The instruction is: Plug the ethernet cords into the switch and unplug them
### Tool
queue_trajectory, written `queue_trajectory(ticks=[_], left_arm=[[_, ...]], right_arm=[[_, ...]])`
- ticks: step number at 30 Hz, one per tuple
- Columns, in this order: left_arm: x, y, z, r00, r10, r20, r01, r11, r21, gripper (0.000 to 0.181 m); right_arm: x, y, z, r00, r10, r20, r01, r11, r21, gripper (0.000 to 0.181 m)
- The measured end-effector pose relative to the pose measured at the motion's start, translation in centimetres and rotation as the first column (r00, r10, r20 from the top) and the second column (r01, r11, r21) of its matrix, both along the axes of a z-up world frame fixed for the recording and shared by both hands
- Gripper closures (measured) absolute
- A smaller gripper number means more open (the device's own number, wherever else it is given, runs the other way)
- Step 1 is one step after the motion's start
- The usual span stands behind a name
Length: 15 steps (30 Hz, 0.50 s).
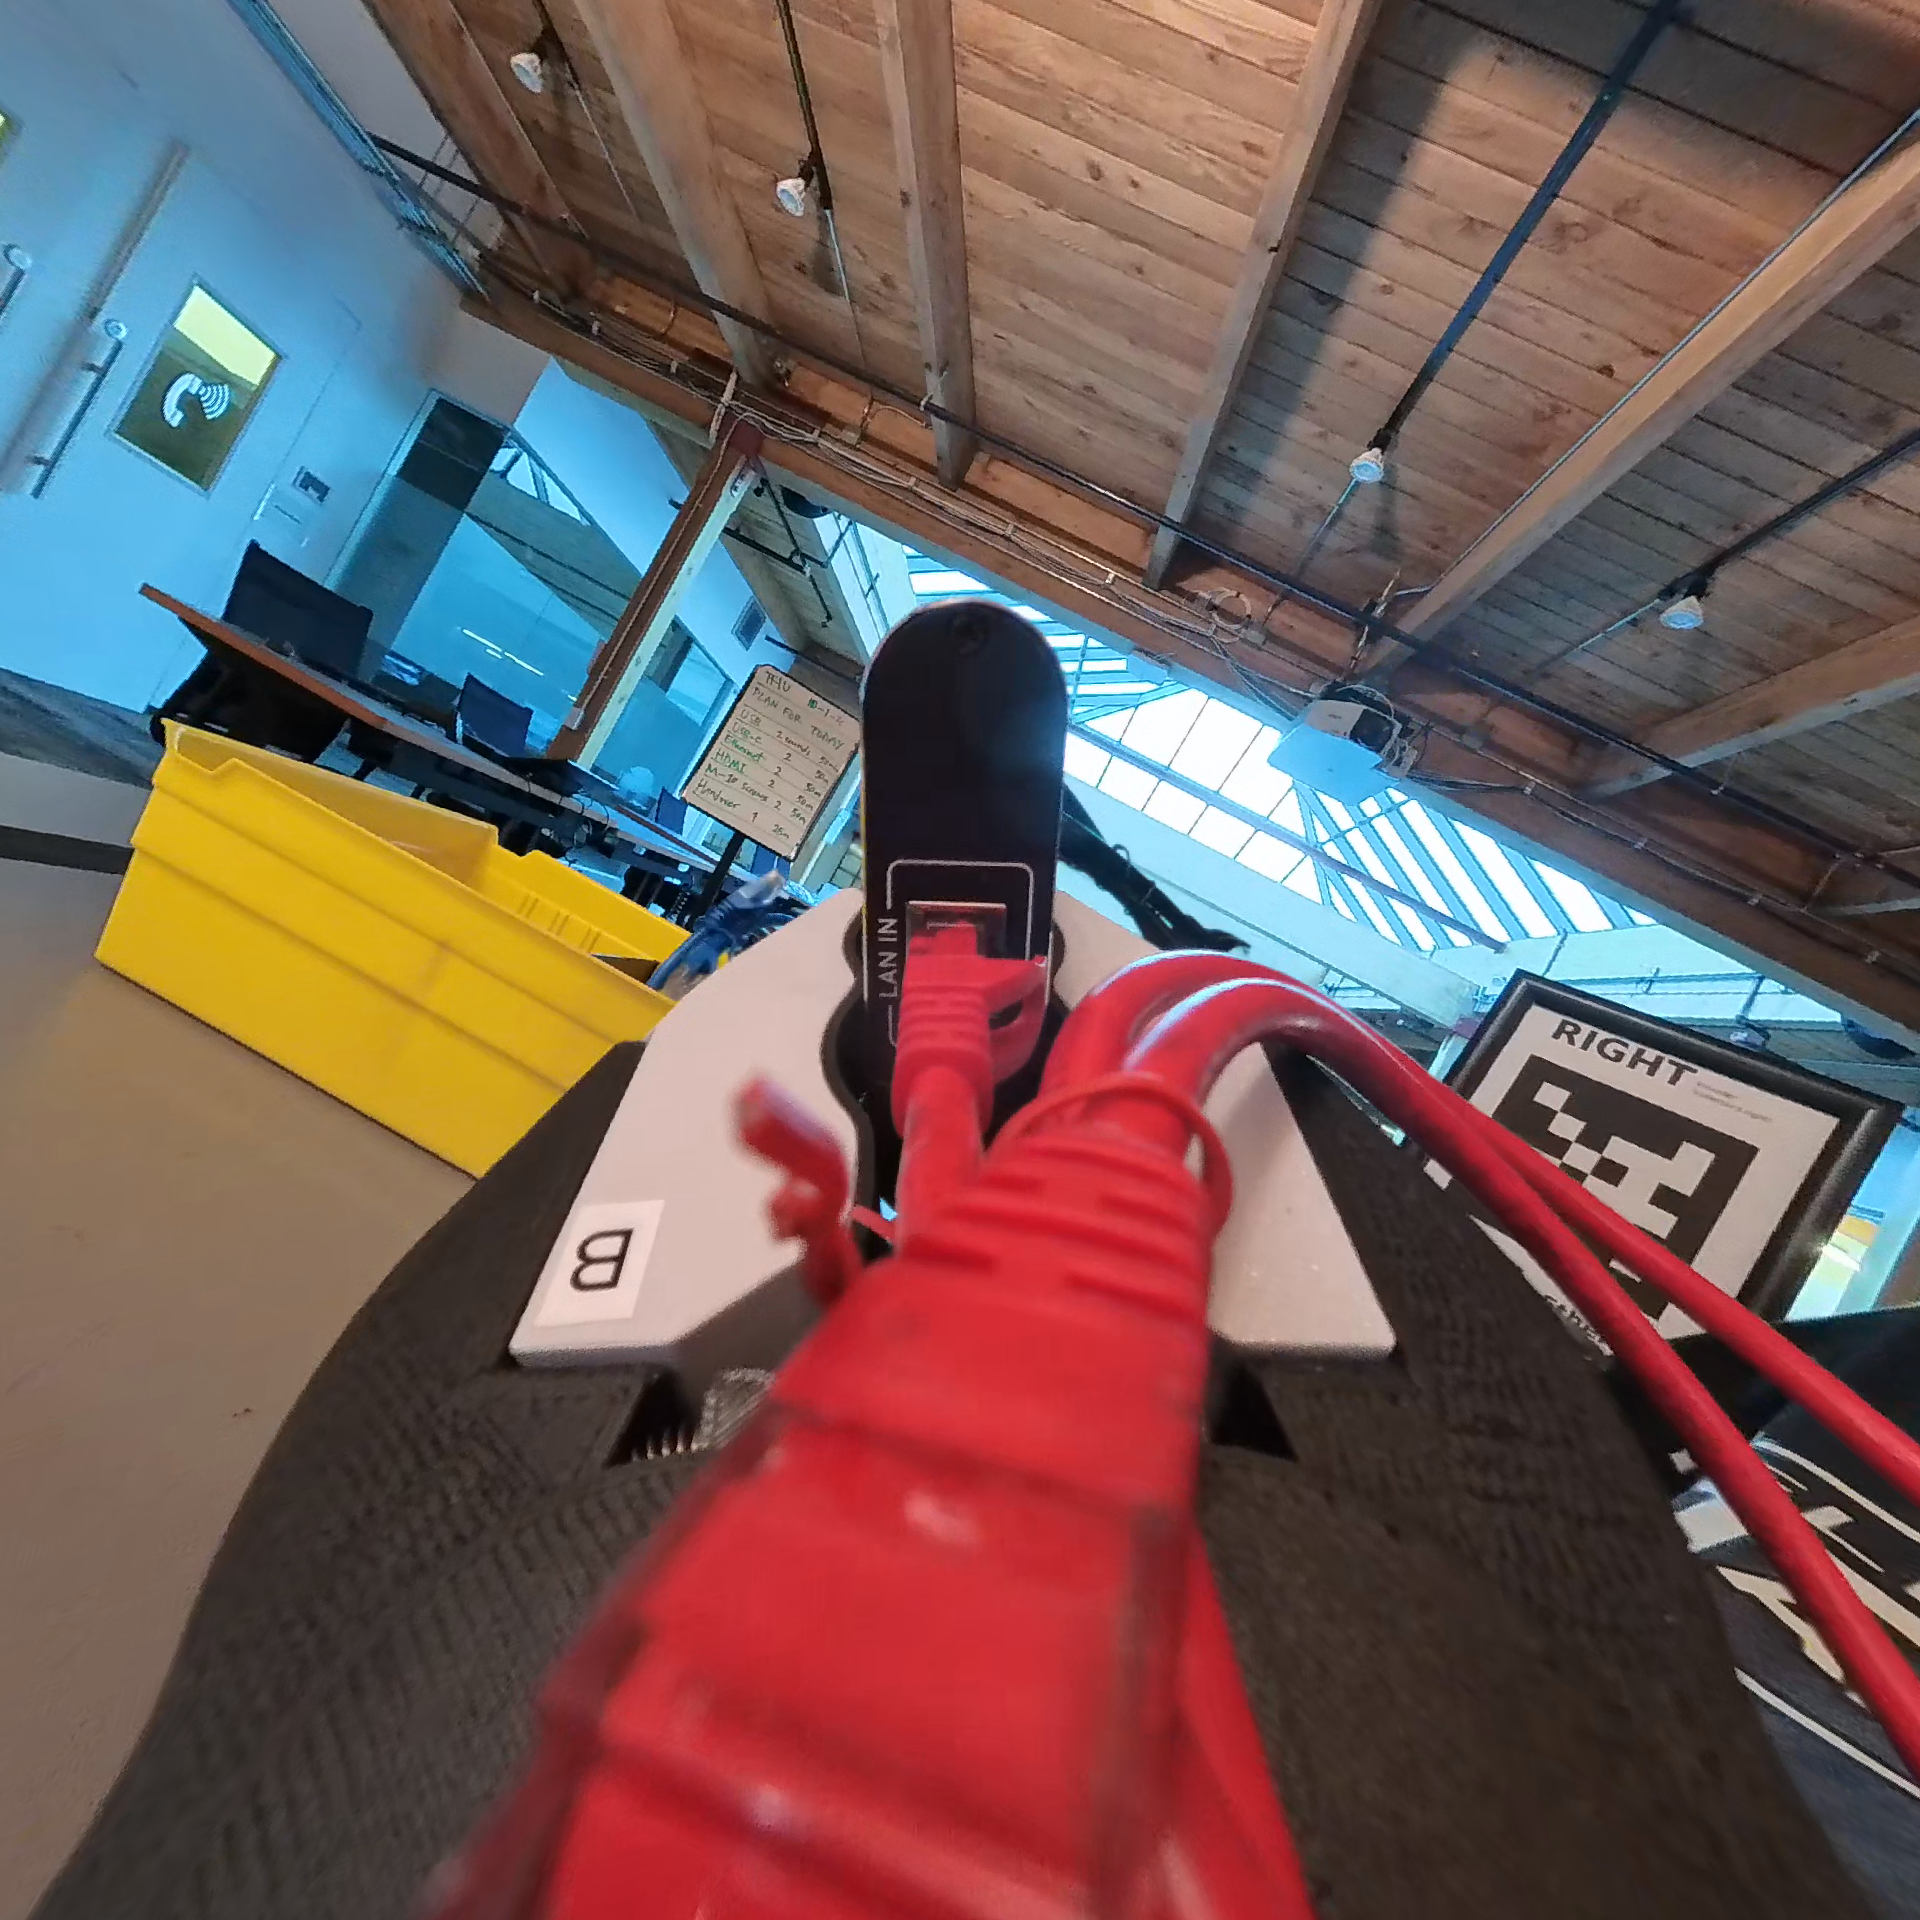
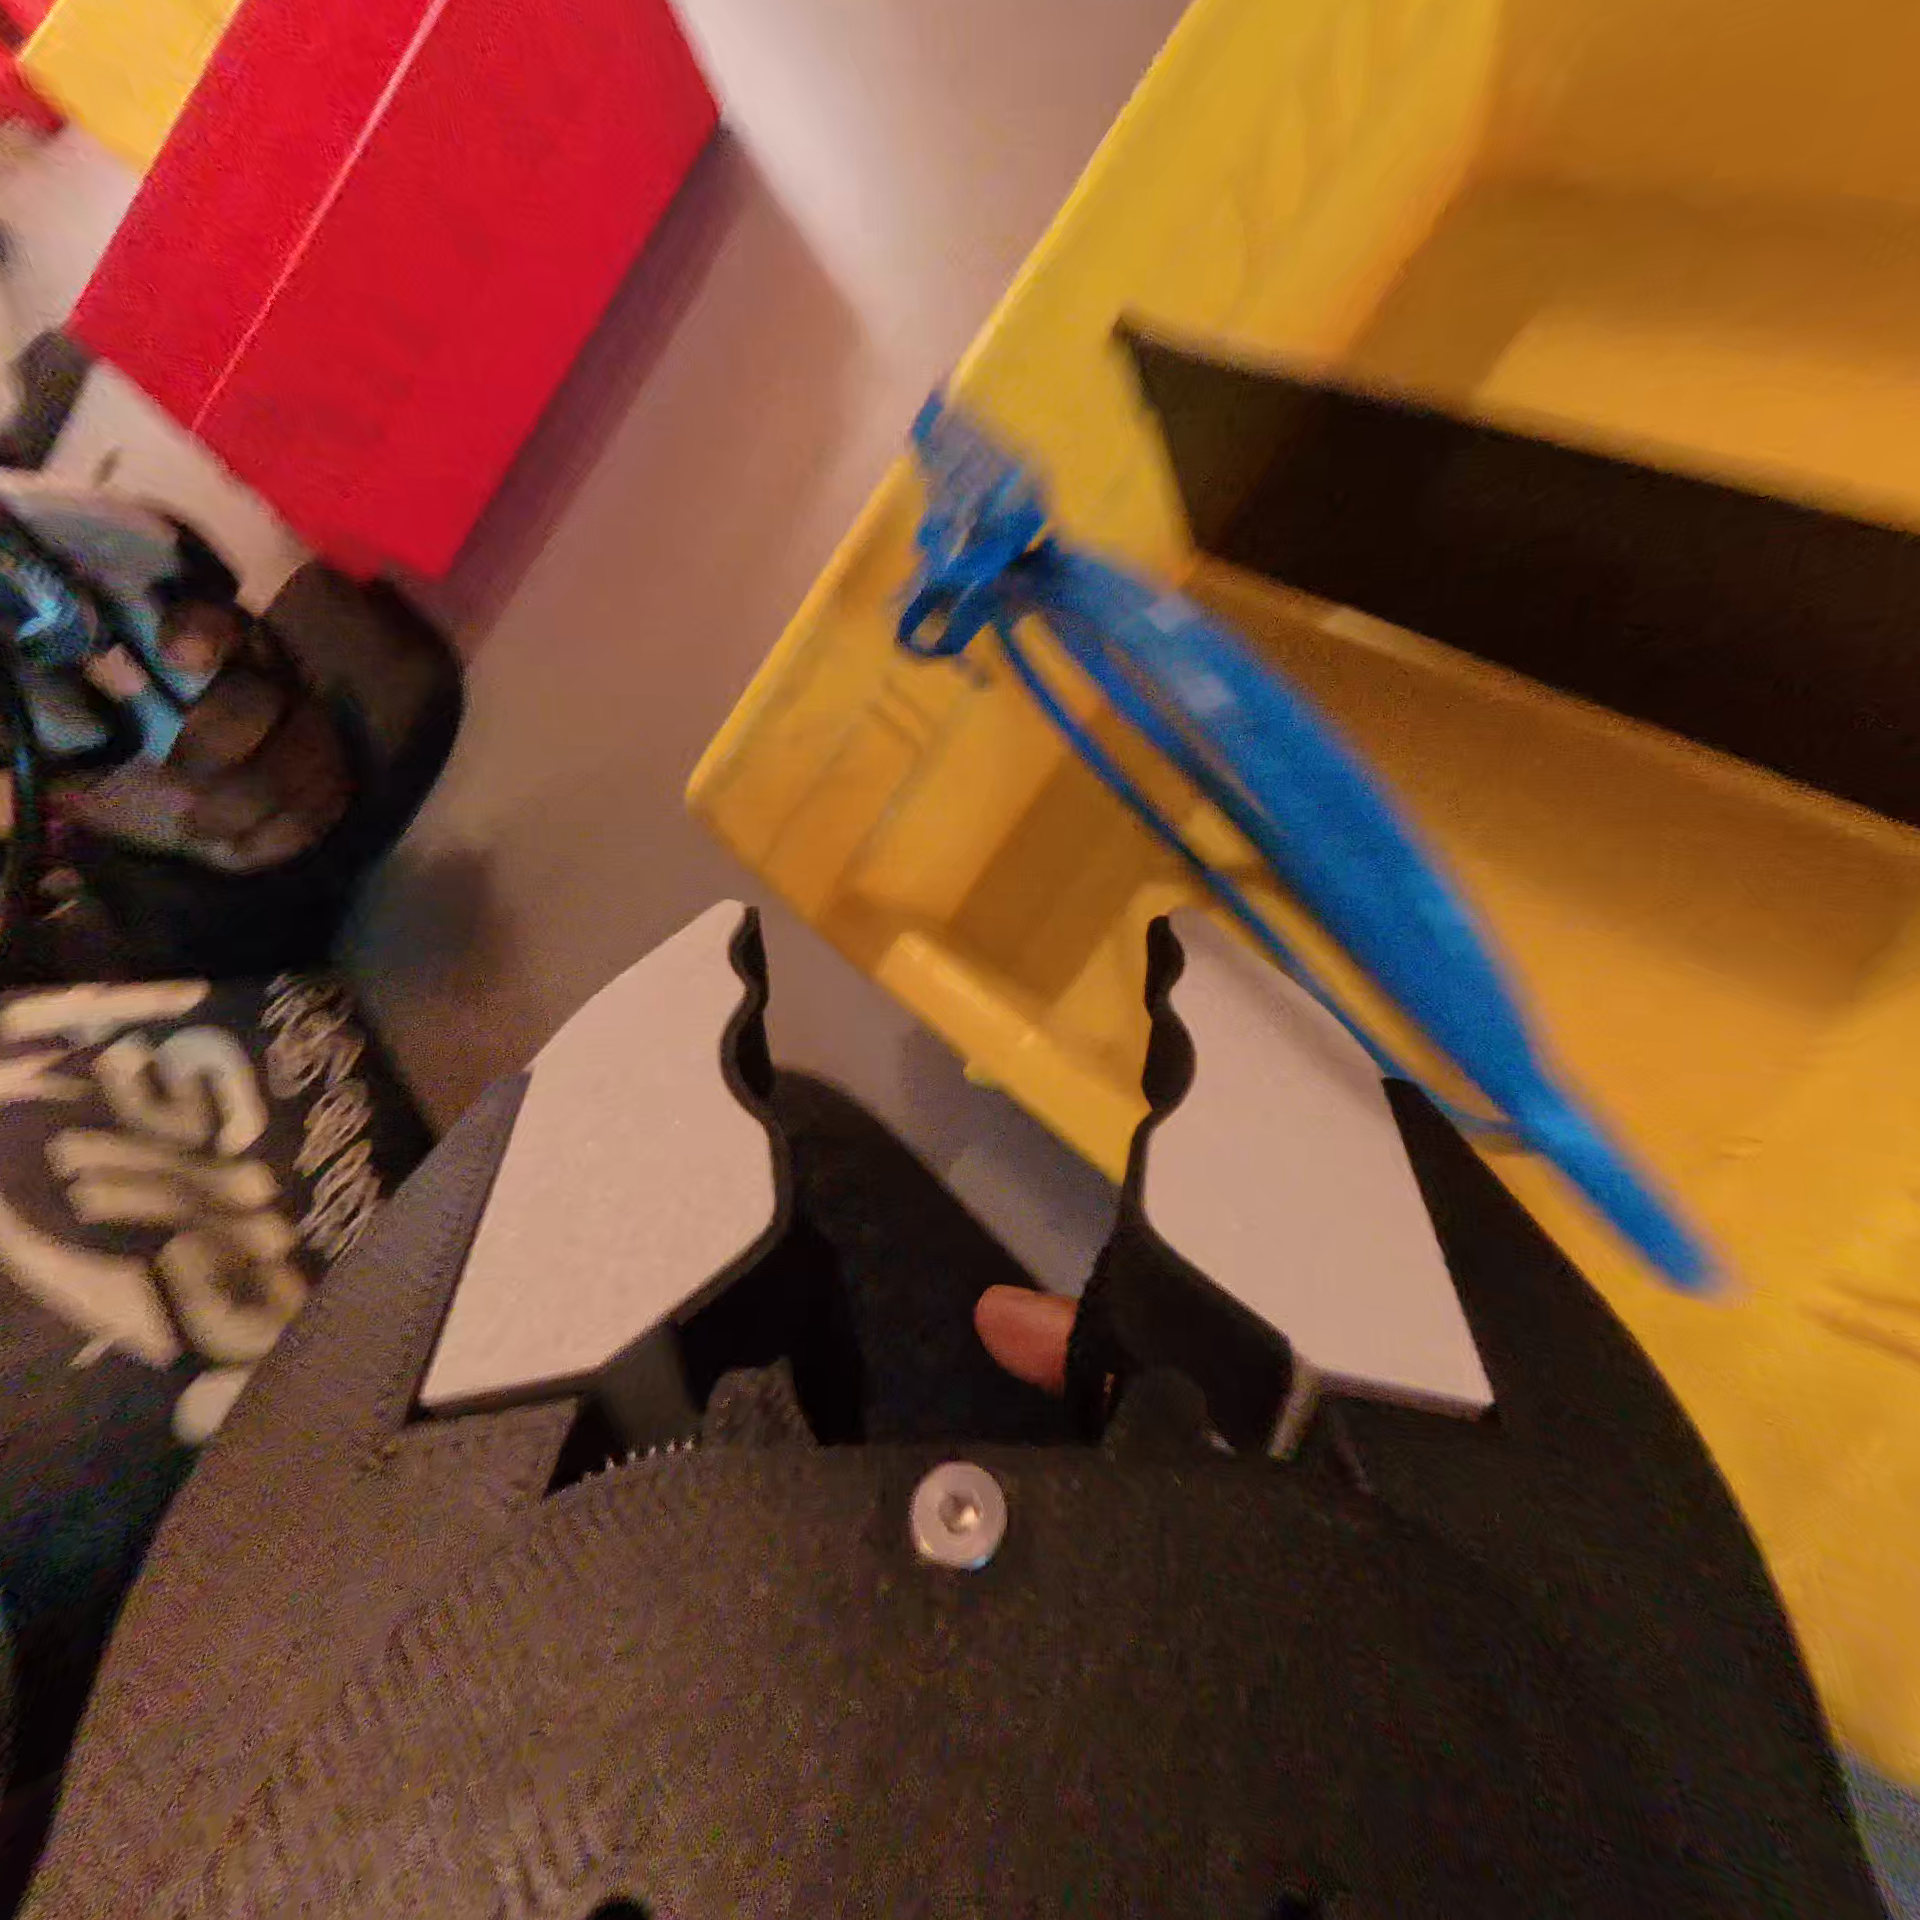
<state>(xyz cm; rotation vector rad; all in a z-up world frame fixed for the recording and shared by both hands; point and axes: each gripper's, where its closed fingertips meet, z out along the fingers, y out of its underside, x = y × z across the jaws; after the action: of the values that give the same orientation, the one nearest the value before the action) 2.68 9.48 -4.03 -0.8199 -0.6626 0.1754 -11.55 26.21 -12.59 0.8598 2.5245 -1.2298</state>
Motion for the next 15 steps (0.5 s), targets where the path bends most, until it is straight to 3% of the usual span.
queue_trajectory(ticks=[3,5,10,12,15], left_arm=[[0.0,0.0,0.0,1.000,0.003,0.000,-0.003,1.000,-0.006,0.155],[0.0,0.2,-0.1,1.000,0.004,0.000,-0.004,1.000,-0.019,0.155],[0.0,0.4,-0.3,1.000,0.011,-0.004,-0.011,0.999,-0.048,0.154],[0.0,0.5,-0.3,1.000,0.015,-0.002,-0.015,0.998,-0.054,0.154],[-0.1,0.4,-0.3,1.000,0.022,-0.002,-0.022,0.998,-0.057,0.154]], right_arm=[[-2.6,0.4,3.9,0.967,-0.144,-0.210,0.121,0.985,-0.120,0.124],[-3.6,1.2,4.8,0.921,-0.179,-0.347,0.151,0.983,-0.107,0.125],[-5.2,2.5,4.8,0.705,-0.076,-0.705,0.174,0.982,0.069,0.119],[-6.3,2.5,4.7,0.638,-0.069,-0.767,0.218,0.971,0.094,0.124],[-7.6,2.9,2.7,0.666,-0.072,-0.743,0.285,0.945,0.164,0.127]])
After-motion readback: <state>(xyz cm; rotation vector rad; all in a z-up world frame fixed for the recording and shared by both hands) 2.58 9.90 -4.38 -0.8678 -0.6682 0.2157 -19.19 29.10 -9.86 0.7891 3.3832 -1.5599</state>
